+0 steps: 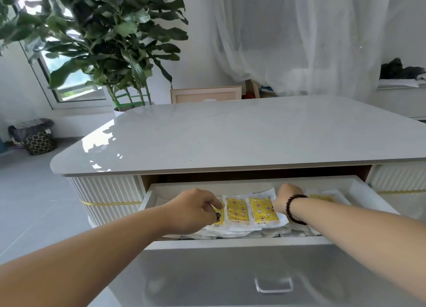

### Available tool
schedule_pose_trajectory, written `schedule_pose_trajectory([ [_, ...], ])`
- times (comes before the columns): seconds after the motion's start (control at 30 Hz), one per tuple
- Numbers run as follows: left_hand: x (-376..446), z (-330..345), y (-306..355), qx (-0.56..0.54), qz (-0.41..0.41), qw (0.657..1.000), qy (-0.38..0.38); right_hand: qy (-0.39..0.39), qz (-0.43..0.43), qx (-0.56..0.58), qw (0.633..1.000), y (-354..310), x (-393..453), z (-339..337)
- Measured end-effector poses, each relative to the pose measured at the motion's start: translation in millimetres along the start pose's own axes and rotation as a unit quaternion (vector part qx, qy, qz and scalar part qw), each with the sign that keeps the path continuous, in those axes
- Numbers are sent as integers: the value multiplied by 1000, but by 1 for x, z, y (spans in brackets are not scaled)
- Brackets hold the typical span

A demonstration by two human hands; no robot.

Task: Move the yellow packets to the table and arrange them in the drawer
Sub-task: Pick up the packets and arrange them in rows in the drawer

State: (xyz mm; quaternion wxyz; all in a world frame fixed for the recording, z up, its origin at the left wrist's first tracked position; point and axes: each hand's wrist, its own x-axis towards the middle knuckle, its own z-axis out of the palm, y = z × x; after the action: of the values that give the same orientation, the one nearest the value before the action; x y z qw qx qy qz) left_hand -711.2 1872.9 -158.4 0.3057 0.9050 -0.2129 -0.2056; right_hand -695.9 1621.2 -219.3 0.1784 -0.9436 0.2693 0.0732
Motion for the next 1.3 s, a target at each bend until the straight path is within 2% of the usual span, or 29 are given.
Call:
schedule_pose_trajectory([
  [0.3,-17,-8,21,60,33,997,-30,47,-91,60,993,-5,-45,-45],
  [0.4,-29,-10,31,121,46,990,-50,41,-133,53,989,1,-73,-58],
  [0.47,-37,-11,37,178,47,980,-70,19,-166,50,985,6,-92,-65],
  [0.6,-54,-13,43,236,52,967,-85,-96,-216,51,970,15,-126,-73],
  [0.67,-60,-12,45,250,56,963,-82,-114,-245,5,963,20,-138,-71],
  [0.77,-61,-8,42,279,45,957,-68,-81,-282,-88,952,27,-144,-66],
  [0.97,-55,3,37,375,45,926,-21,-20,-310,-204,928,28,-149,-65],
  [1.1,-47,-4,30,390,33,919,45,38,-335,-285,897,23,-145,-66],
  [1.2,-37,-9,21,413,30,905,101,118,-386,-344,848,20,-132,-65],
  [1.23,-33,-10,19,424,29,898,114,136,-393,-349,840,18,-127,-64],
  [1.3,-24,-15,15,438,16,890,128,148,-388,-337,845,14,-116,-66],
])
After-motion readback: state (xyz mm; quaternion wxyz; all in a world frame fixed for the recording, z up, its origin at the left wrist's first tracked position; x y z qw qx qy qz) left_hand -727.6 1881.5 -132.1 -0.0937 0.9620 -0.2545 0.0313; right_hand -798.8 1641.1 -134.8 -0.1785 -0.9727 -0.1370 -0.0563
